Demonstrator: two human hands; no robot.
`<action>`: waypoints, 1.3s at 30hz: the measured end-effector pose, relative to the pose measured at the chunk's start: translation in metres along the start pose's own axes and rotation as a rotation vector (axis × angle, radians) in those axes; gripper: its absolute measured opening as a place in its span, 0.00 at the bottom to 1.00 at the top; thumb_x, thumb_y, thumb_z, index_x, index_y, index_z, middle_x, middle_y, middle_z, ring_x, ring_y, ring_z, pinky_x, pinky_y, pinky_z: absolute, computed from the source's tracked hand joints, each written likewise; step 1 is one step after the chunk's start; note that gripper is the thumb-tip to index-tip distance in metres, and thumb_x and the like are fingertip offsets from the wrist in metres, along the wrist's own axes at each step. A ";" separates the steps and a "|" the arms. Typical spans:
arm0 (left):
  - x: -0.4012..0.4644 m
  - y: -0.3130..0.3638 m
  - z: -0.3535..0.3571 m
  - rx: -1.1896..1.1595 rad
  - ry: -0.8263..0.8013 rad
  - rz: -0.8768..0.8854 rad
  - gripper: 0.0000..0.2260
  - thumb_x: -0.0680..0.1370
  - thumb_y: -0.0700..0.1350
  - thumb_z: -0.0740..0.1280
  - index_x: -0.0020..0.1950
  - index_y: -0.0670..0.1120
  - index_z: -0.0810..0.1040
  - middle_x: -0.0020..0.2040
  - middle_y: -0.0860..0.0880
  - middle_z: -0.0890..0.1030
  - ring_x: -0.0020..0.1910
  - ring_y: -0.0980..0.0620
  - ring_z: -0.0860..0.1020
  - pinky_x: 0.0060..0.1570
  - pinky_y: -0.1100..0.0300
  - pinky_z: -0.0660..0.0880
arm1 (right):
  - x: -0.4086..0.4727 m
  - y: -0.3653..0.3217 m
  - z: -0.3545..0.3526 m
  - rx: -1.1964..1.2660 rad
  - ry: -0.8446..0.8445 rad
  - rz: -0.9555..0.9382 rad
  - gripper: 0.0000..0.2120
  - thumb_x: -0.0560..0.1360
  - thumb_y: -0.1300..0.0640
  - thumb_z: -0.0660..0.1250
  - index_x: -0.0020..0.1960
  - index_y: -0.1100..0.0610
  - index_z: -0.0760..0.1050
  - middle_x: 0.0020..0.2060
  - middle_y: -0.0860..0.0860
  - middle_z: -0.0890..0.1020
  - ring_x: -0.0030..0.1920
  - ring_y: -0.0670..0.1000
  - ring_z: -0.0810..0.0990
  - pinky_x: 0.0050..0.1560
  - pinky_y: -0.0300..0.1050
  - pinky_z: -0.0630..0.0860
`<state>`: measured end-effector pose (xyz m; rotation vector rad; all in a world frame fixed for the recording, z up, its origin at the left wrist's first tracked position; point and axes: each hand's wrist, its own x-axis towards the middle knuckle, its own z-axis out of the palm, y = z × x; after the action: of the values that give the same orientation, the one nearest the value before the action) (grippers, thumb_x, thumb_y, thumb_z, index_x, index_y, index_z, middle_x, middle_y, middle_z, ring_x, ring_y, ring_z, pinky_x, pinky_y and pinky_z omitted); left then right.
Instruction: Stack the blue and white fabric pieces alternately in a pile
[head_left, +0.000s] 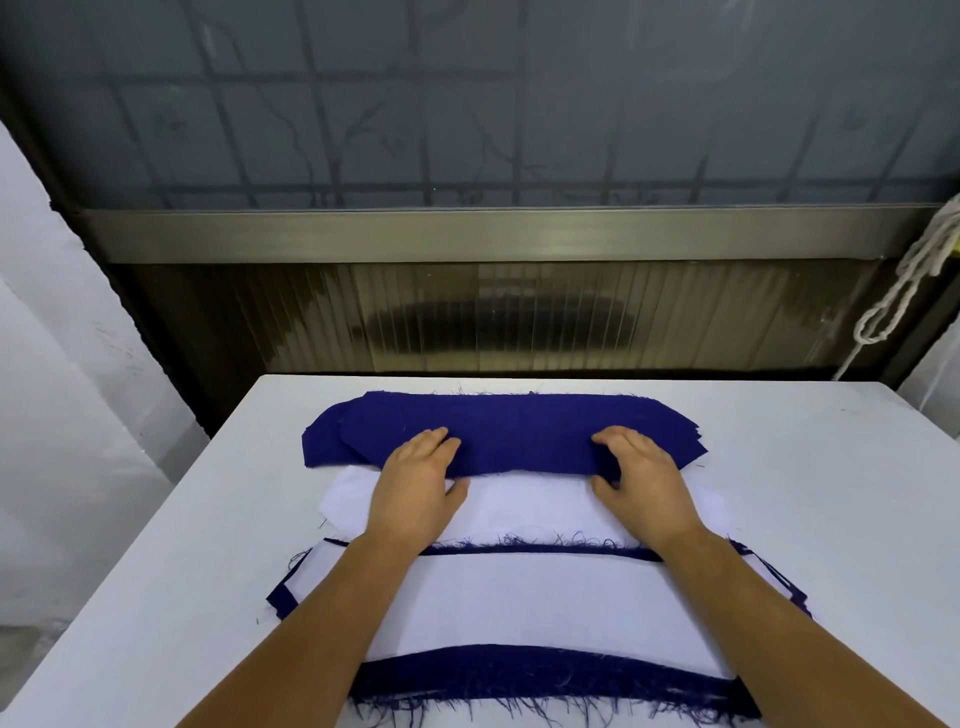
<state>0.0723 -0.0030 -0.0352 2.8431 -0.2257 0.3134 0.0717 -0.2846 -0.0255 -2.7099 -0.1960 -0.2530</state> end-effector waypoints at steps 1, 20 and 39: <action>0.000 -0.001 0.001 0.006 0.015 0.000 0.24 0.80 0.54 0.63 0.75 0.51 0.66 0.76 0.53 0.64 0.75 0.52 0.60 0.74 0.57 0.56 | 0.001 0.002 0.002 -0.012 0.012 -0.011 0.23 0.75 0.55 0.69 0.69 0.53 0.71 0.67 0.47 0.73 0.68 0.49 0.70 0.70 0.47 0.65; 0.001 0.002 -0.003 0.005 0.153 -0.007 0.14 0.83 0.46 0.60 0.66 0.49 0.78 0.66 0.52 0.76 0.65 0.51 0.73 0.66 0.56 0.67 | -0.006 0.000 -0.003 0.090 0.259 -0.057 0.08 0.76 0.64 0.67 0.52 0.56 0.81 0.47 0.48 0.83 0.48 0.52 0.79 0.56 0.46 0.73; -0.059 -0.036 -0.108 -0.224 -0.125 0.128 0.07 0.79 0.46 0.66 0.56 0.55 0.81 0.49 0.64 0.78 0.49 0.65 0.76 0.50 0.68 0.73 | -0.075 -0.007 -0.096 0.094 -0.252 -0.004 0.06 0.78 0.55 0.65 0.45 0.45 0.77 0.36 0.41 0.80 0.38 0.42 0.77 0.40 0.37 0.74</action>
<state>0.0017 0.0687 0.0434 2.6337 -0.4401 0.1259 -0.0163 -0.3252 0.0479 -2.6412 -0.2781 0.0956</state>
